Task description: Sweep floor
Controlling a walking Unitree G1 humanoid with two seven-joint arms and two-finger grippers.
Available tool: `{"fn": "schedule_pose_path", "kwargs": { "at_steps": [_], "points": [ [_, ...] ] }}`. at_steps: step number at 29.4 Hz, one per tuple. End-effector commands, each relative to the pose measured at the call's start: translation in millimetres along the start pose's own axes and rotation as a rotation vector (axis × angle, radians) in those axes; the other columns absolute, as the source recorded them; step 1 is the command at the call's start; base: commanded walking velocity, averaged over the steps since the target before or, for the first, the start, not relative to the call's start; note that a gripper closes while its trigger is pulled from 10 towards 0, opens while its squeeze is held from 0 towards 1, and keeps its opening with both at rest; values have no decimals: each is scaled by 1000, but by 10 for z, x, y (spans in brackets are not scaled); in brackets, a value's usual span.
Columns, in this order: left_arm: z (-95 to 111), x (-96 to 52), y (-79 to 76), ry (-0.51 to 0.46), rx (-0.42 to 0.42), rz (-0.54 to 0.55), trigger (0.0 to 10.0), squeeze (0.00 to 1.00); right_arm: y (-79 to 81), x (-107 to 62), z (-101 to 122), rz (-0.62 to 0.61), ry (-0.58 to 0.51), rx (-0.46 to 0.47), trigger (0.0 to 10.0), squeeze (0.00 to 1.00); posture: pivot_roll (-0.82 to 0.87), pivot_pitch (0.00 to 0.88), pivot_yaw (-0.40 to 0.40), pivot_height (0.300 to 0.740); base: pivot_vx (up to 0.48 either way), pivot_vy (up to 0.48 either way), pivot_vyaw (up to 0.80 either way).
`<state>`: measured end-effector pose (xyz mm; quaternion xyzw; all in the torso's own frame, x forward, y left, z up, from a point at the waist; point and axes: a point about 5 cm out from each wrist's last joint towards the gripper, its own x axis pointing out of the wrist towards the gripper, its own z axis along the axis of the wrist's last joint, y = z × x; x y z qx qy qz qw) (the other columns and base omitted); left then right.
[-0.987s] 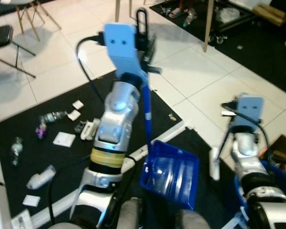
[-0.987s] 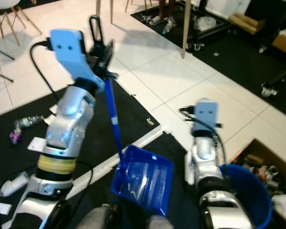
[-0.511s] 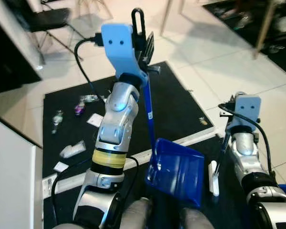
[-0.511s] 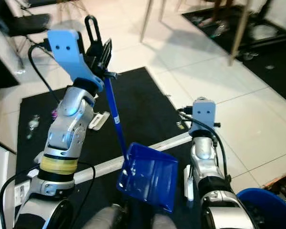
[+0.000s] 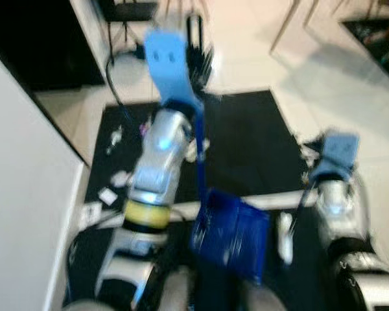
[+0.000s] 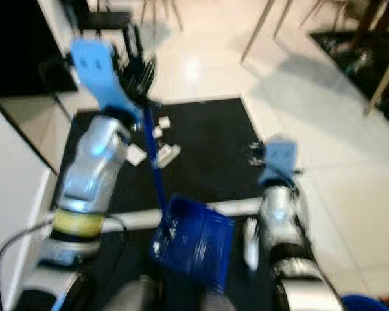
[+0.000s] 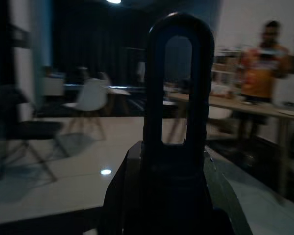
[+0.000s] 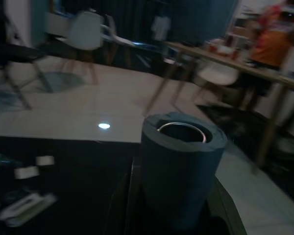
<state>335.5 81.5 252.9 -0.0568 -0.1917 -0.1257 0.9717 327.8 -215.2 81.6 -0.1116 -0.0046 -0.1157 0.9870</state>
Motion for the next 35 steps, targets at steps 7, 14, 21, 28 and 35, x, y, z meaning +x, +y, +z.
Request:
{"fn": "schedule_pose_path", "kwargs": {
  "at_steps": [7,14,21,28,35],
  "points": [
    [7,2,-4,-1,17,2,10000,0,-20,0,9,-6,-9,-1,10000,0,-6,43,0,740,0,0,800],
    [-15,-3,26,9,25,11,10000,0,-17,1,11,-6,-9,-1,10000,0,-4,45,0,740,0,0,800],
    [-41,-3,38,20,34,14,10000,0,-13,-1,10,-5,-10,-1,10000,0,-5,42,2,740,0,0,800],
    [-59,2,44,27,39,15,10000,0,-18,4,16,-6,-12,-2,10000,0,-6,39,2,740,0,0,800],
    [-79,-2,49,34,44,16,10000,0,-19,5,16,-6,-12,-3,10000,0,-6,37,2,740,0,0,800]
  ]
}}
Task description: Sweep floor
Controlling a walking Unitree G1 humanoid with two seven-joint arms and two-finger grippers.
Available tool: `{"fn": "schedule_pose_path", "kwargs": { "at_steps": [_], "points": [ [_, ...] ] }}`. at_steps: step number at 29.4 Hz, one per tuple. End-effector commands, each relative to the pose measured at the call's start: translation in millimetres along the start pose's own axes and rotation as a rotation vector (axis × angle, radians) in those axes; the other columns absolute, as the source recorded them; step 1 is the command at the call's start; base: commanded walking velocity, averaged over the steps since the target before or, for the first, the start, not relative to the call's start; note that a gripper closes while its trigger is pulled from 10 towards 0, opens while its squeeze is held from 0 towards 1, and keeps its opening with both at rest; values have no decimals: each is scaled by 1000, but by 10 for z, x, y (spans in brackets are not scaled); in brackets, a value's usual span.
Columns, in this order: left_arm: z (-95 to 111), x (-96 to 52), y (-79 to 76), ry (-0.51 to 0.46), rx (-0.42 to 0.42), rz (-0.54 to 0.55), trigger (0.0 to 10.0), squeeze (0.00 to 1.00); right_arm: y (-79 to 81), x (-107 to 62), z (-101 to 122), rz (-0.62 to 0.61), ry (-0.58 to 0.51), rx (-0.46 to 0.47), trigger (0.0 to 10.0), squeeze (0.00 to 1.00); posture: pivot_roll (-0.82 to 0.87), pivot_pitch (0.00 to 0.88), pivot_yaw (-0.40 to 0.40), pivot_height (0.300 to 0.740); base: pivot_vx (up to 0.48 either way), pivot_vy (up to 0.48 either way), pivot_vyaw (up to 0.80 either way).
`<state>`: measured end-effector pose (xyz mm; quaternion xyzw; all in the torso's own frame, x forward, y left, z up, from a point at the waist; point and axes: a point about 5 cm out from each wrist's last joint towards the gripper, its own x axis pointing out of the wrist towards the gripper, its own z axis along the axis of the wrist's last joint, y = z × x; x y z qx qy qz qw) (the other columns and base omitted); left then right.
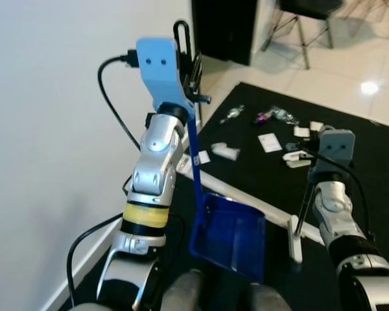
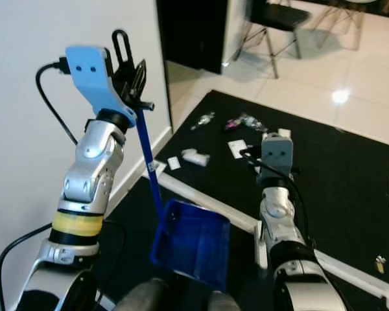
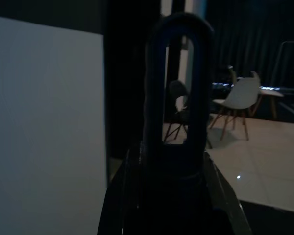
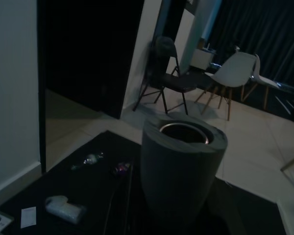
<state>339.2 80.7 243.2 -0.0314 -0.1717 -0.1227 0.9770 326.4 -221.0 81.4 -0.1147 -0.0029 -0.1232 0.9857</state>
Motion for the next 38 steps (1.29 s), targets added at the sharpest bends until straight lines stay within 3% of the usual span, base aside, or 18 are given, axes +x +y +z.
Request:
{"fn": "schedule_pose_path", "kwargs": {
  "at_steps": [1,10,22,27,32,38],
  "points": [
    [15,-2,41,-9,-1,15,10000,0,39,5,32,9,-17,4,10000,0,-5,37,3,740,0,0,800],
    [-114,-30,29,55,-1,-5,10000,0,41,-3,7,7,-2,9,10000,0,-6,39,3,740,0,0,721],
    [-309,-102,10,124,20,-35,10000,0,197,-126,-131,28,50,35,10000,0,-8,49,10,740,0,0,0],
    [-471,-231,70,142,15,1,10000,0,264,-190,-159,41,45,40,10000,0,-12,56,16,740,0,0,0],
    [-746,-375,149,221,15,83,10000,0,309,-229,-153,52,33,46,10000,0,-26,64,22,740,0,0,0],
    [-937,-516,252,283,28,150,10000,0,318,-251,-150,57,25,49,10000,0,-28,68,22,740,0,0,0]
  ]
}}
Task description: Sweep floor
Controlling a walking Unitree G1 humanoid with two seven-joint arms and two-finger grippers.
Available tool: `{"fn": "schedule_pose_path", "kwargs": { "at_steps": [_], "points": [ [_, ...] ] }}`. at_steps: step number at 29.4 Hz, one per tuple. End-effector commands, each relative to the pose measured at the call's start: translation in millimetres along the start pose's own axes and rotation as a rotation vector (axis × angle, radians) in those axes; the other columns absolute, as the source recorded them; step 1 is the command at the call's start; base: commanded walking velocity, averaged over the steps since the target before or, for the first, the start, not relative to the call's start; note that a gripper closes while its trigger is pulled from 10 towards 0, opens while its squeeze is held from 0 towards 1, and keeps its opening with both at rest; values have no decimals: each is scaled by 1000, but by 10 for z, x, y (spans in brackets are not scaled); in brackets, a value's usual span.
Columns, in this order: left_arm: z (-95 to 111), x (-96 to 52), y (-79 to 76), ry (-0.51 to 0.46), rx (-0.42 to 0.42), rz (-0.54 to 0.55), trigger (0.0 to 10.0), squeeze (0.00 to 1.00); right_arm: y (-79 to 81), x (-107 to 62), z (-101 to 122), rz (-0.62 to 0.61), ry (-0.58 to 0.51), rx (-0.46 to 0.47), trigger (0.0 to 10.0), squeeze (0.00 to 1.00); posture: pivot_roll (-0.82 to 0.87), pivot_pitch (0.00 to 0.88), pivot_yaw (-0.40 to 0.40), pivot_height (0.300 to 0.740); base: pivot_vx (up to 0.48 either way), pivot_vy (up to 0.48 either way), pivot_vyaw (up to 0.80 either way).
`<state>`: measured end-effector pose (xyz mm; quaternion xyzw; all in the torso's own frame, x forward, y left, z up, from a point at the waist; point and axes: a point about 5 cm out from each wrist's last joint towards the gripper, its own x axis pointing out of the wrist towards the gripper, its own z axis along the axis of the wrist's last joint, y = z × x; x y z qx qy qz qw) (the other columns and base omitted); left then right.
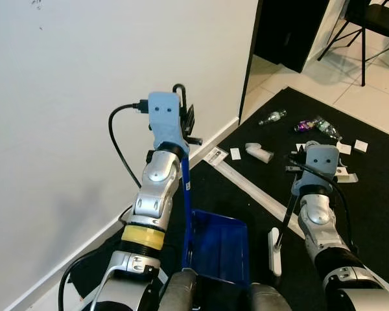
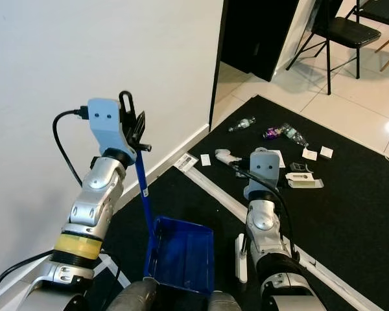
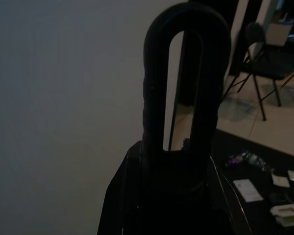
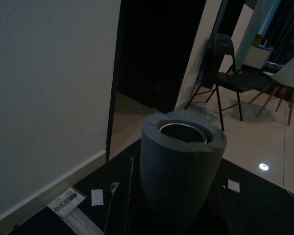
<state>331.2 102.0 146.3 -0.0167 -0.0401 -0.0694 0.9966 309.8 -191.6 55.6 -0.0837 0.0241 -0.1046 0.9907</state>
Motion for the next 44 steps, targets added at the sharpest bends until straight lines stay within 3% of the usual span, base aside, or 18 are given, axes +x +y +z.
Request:
{"fn": "schedule_pose_path", "kwargs": {
  "at_steps": [1,9,19,22,27,30,33,38,44],
  "points": [
    [-148,-56,101,28,5,72,10000,0,26,-15,35,15,-31,-8,10000,0,-29,68,22,740,0,0,0],
    [-480,-154,277,117,6,189,10000,0,45,-21,39,24,-32,-11,10000,0,-33,68,18,740,0,0,0],
    [-797,-316,340,244,106,83,10000,0,26,-33,34,23,-30,-16,10000,0,-36,75,26,740,0,0,0],
    [-805,-333,370,264,124,40,10000,0,26,-39,29,22,-28,-15,10000,0,-34,76,28,740,0,0,0],
    [-771,-385,489,375,264,-85,10000,0,31,-44,24,20,-26,-14,10000,0,-19,81,39,740,0,0,0],
    [-732,-509,658,580,390,-143,10000,0,19,-44,21,16,-26,-17,10000,0,-4,83,48,740,0,0,0],
    [-675,-609,701,659,445,-195,10000,0,12,-44,17,12,-24,-18,10000,0,-3,84,50,740,0,0,0],
    [-558,-716,715,705,483,-241,10000,0,15,-43,18,7,-25,-15,10000,0,7,81,59,740,0,0,0],
    [-598,-805,753,779,517,-265,10000,0,35,-39,21,12,-24,-13,10000,0,9,76,57,740,0,0,0]
  ]
}}
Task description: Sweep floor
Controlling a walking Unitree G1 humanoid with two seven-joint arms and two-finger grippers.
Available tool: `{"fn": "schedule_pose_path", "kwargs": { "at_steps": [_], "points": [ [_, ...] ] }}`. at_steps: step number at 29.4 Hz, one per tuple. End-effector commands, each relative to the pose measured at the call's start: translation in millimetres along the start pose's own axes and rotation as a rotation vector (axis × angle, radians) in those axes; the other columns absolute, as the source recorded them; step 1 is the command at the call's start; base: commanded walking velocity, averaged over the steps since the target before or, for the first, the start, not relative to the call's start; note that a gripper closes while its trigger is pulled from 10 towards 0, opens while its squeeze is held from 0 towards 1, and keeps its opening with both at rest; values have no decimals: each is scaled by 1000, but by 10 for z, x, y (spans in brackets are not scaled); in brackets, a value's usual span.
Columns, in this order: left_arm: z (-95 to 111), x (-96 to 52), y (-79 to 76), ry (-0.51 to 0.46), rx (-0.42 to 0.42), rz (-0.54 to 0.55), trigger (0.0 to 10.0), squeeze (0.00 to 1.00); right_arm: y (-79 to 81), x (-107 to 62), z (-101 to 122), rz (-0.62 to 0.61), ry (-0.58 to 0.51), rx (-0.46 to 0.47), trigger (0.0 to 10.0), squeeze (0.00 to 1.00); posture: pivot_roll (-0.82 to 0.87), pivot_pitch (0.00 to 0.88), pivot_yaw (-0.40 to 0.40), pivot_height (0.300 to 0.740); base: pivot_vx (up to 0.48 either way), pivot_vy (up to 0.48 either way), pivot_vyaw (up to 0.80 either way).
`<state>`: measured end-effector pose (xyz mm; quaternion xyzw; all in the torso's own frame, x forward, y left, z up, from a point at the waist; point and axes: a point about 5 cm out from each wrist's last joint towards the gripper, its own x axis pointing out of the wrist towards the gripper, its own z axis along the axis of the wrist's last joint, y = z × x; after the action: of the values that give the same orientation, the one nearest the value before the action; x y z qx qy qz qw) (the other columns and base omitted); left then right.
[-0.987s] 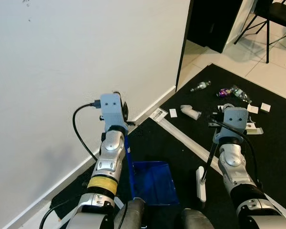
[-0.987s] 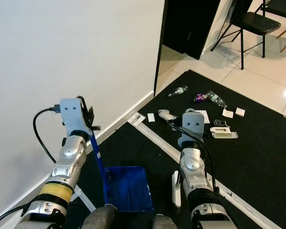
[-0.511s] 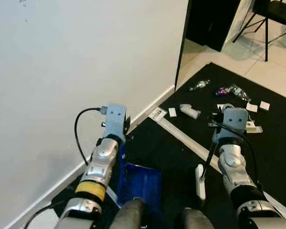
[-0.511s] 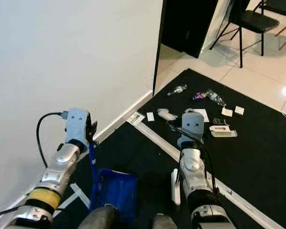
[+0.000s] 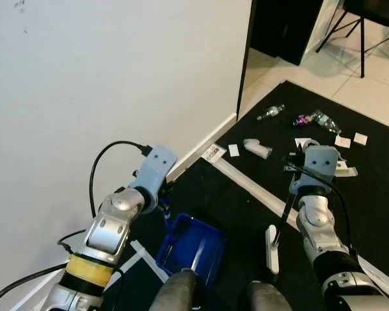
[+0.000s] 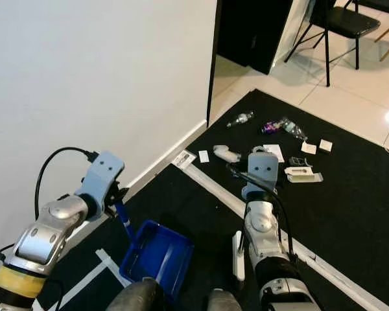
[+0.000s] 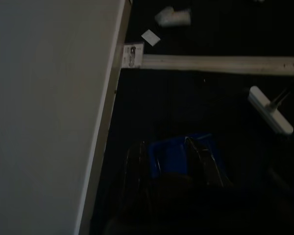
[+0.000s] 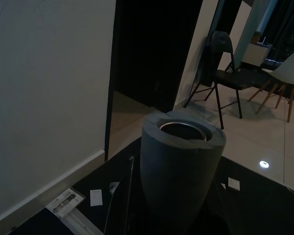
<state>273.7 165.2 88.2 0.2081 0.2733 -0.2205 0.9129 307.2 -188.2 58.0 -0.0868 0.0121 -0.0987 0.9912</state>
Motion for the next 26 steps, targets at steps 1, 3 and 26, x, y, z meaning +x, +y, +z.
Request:
{"fn": "schedule_pose_path", "kwargs": {
  "at_steps": [1,3,26],
  "points": [
    [-202,-52,89,142,74,65,10000,0,18,-4,-3,4,1,-9,10000,0,8,74,57,740,0,0,0],
    [-171,-26,77,135,64,83,10000,0,25,4,5,8,0,-9,10000,0,6,72,53,740,0,0,0],
    [548,447,316,-155,-478,326,10000,0,44,25,40,10,-10,-8,10000,0,-32,74,46,740,0,0,0]
  ]
}}
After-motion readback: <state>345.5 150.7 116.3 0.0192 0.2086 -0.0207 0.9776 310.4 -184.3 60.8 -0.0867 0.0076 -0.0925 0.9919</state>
